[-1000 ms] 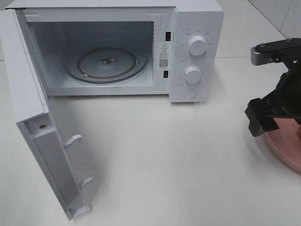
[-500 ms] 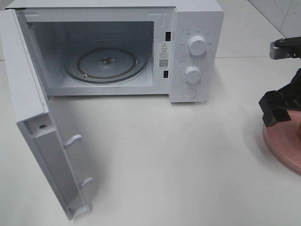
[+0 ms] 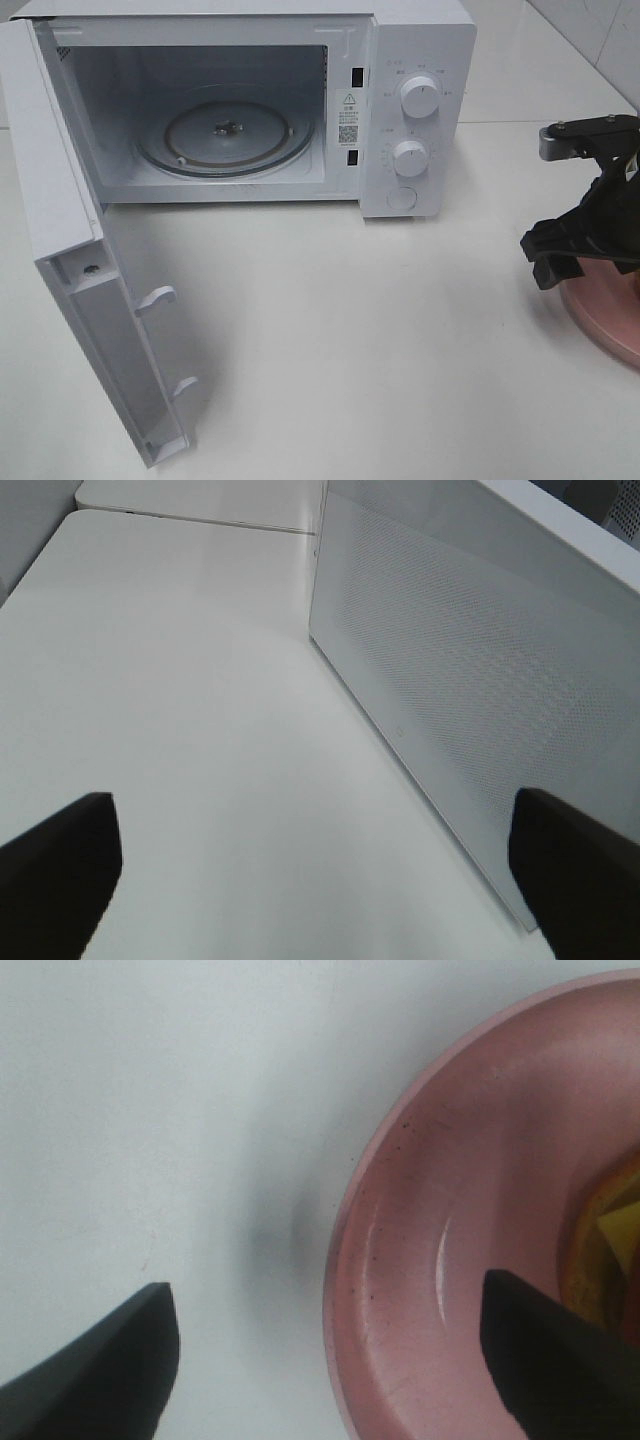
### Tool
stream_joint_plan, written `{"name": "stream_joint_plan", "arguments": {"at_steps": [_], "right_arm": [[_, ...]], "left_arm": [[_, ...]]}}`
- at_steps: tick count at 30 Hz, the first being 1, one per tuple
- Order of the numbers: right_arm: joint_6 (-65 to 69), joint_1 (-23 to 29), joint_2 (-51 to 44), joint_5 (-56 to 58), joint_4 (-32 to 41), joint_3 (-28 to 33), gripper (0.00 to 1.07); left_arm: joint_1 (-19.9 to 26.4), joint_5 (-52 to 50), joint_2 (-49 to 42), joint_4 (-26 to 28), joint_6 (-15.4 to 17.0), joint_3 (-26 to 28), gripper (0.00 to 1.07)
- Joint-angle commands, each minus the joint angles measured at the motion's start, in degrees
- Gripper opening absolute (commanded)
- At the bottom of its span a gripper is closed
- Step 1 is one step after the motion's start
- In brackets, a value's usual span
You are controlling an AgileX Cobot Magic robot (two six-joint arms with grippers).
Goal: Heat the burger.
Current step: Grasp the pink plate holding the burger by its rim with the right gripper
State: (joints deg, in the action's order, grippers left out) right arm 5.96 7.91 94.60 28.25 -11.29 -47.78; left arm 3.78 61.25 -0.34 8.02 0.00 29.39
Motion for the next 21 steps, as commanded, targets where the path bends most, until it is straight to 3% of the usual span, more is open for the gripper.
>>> {"name": "stream_joint_plan", "arguments": {"at_steps": [1, 14, 21], "right_arm": [[0.00, -0.40, 0.97, -1.03, -0.29, -0.17, 0.79], [0.40, -0.40, 7.56, -2.06, -1.49, -0.17, 0.77], [4.87, -0.40, 9.74, -3.95, -5.73, 0.34, 0.77]], "left_arm": [[0.29, -0.46, -0.92, 0.06, 0.00, 0.00, 0.98], [0.29, -0.46, -0.92, 0.06, 0.00, 0.00, 0.98], [0.29, -0.46, -0.92, 0.06, 0.00, 0.00, 0.98]]}}
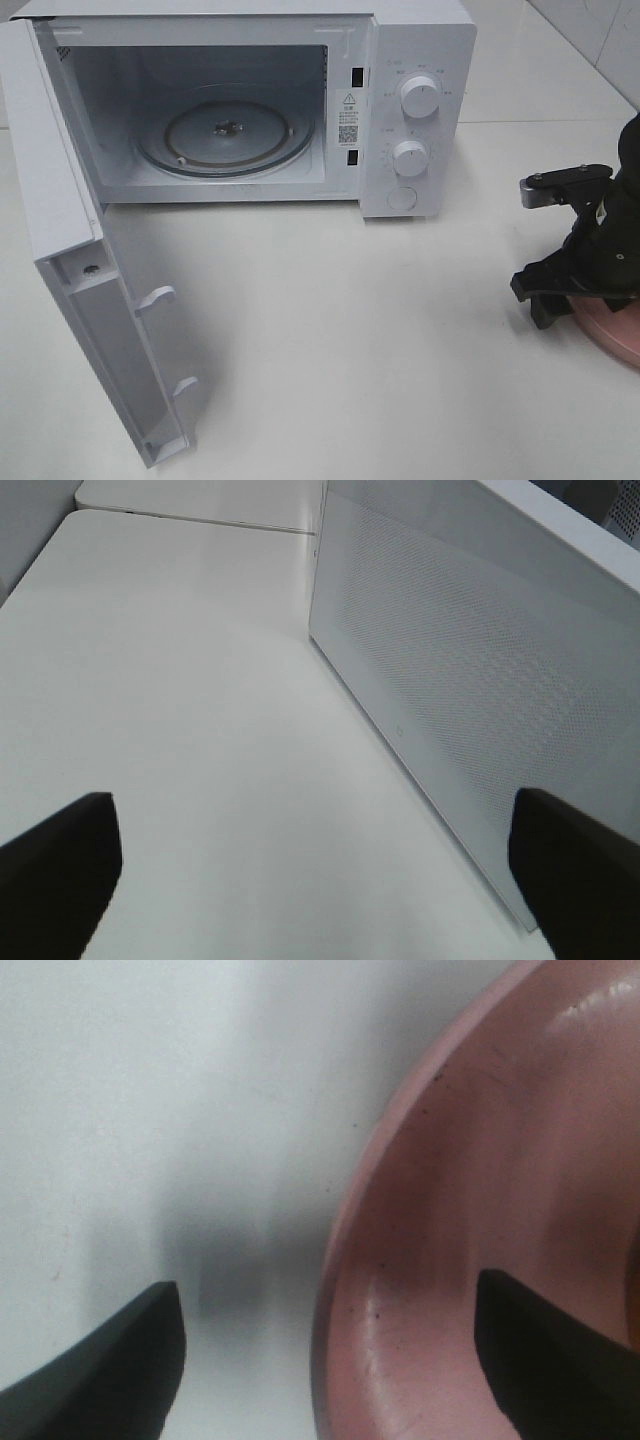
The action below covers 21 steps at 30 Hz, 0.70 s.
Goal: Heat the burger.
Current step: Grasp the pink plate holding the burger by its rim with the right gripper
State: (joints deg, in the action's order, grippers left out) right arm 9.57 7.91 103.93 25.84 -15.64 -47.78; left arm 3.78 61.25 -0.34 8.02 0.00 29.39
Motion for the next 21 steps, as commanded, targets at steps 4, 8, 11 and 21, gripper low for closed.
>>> {"name": "stream_joint_plan", "arguments": {"at_steps": [4, 8, 11, 21], "right_arm": [[2.01, -0.40, 1.49, -2.29, -1.38, 0.57, 0.76], [2.23, -0.40, 2.92, -2.06, -1.38, 0.57, 0.76], [2.58, -0.40, 2.92, -2.23, -1.38, 0.63, 0.75], [3.72, -0.40, 2.92, -1.09, -1.60, 0.63, 0.25]], "left_arm": [[0.29, -0.46, -0.92, 0.06, 0.00, 0.00, 0.98], [0.29, -0.46, -0.92, 0.06, 0.00, 0.00, 0.98], [0.29, -0.46, -0.92, 0.06, 0.00, 0.00, 0.98], [0.29, -0.46, -0.92, 0.06, 0.00, 0.00, 0.98]]}}
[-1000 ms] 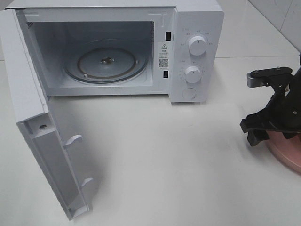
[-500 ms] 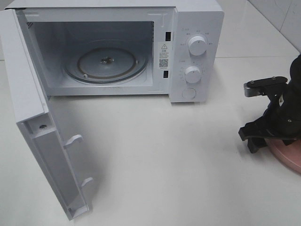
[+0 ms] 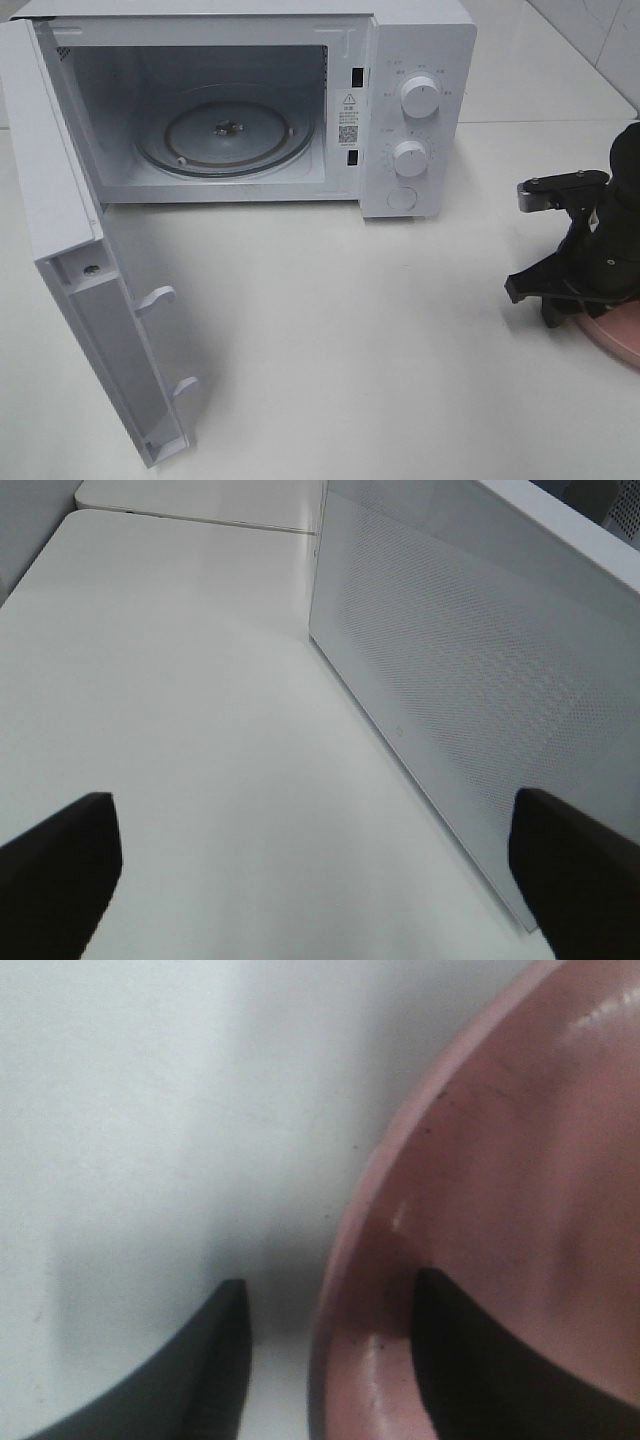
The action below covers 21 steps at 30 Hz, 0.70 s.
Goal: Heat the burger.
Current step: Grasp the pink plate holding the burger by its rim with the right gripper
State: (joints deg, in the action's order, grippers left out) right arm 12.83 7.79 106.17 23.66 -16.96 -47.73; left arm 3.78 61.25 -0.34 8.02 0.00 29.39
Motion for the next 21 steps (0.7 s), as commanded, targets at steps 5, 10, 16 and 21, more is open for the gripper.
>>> {"name": "stream_joint_plan", "arguments": {"at_steps": [5, 10, 16, 21], "right_arm": [[0.46, -0.29, 0.69, 1.26, -0.34, 0.57, 0.00], [0.46, -0.11, 0.69, 1.55, -0.29, 0.57, 0.00], [2.06, -0.11, 0.52, 2.52, -1.60, 0.52, 0.00], [6.70, 0.63, 0.52, 4.64, -5.56, 0.40, 0.00]], "left_arm": [[0.29, -0.46, -0.92, 0.06, 0.00, 0.00, 0.98], [0.29, -0.46, -0.92, 0.06, 0.00, 0.00, 0.98], [0.29, -0.46, -0.92, 0.06, 0.00, 0.00, 0.98], [0.29, -0.46, -0.92, 0.06, 0.00, 0.00, 0.98]]}}
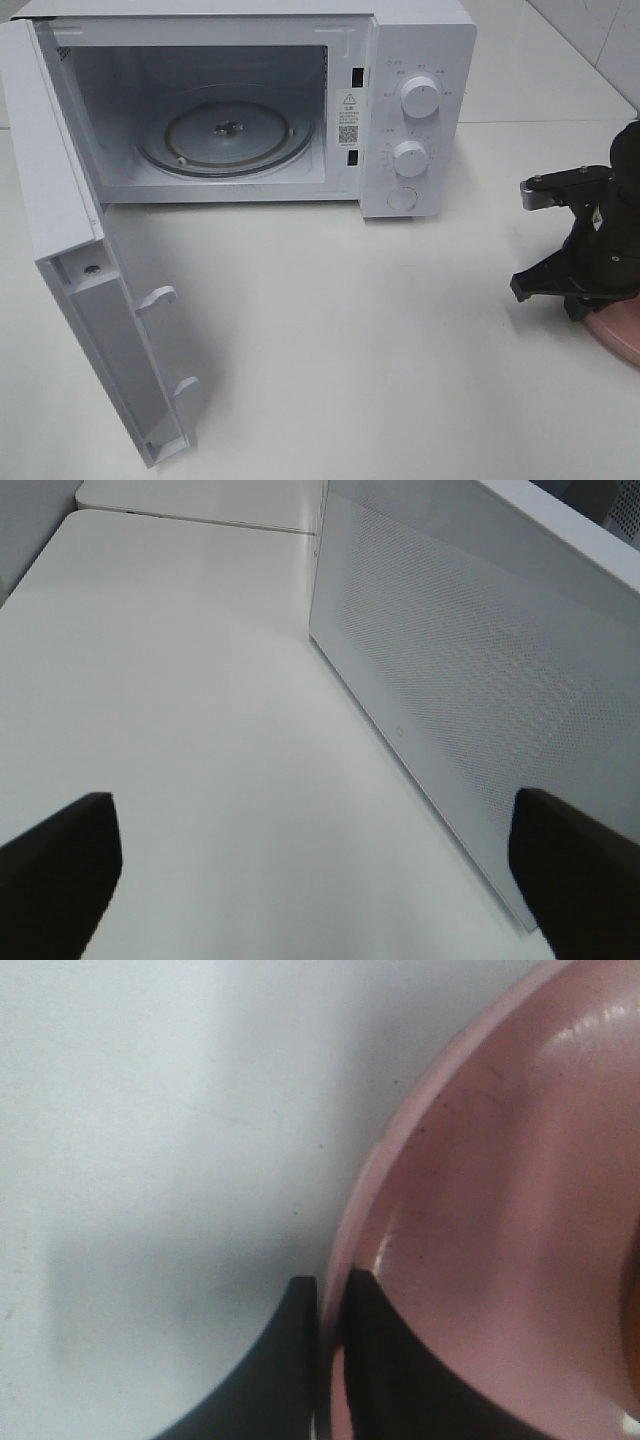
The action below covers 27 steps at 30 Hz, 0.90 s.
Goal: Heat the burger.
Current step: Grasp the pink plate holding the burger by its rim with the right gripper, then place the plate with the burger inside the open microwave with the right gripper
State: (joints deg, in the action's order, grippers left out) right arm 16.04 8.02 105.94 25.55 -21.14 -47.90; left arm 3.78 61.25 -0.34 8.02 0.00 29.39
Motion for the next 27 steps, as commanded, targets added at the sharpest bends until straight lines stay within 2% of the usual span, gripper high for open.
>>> {"name": "stream_joint_plan", "arguments": {"at_steps": [1, 13, 27], "right_arm": [[5.27, 1.20, 0.74, 3.27, -2.98, 0.57, 0.00], [15.76, 5.96, 0.74, 6.76, -12.66, 0.57, 0.00], [19.60, 11.92, 0.74, 11.34, -16.16, 0.57, 0.00]], "left_arm": [[0.29, -0.46, -0.92, 0.06, 0.00, 0.00, 0.98], [0.29, -0.46, -0.92, 0.06, 0.00, 0.00, 0.98], [0.29, -0.46, -0.92, 0.06, 0.00, 0.00, 0.98]]}}
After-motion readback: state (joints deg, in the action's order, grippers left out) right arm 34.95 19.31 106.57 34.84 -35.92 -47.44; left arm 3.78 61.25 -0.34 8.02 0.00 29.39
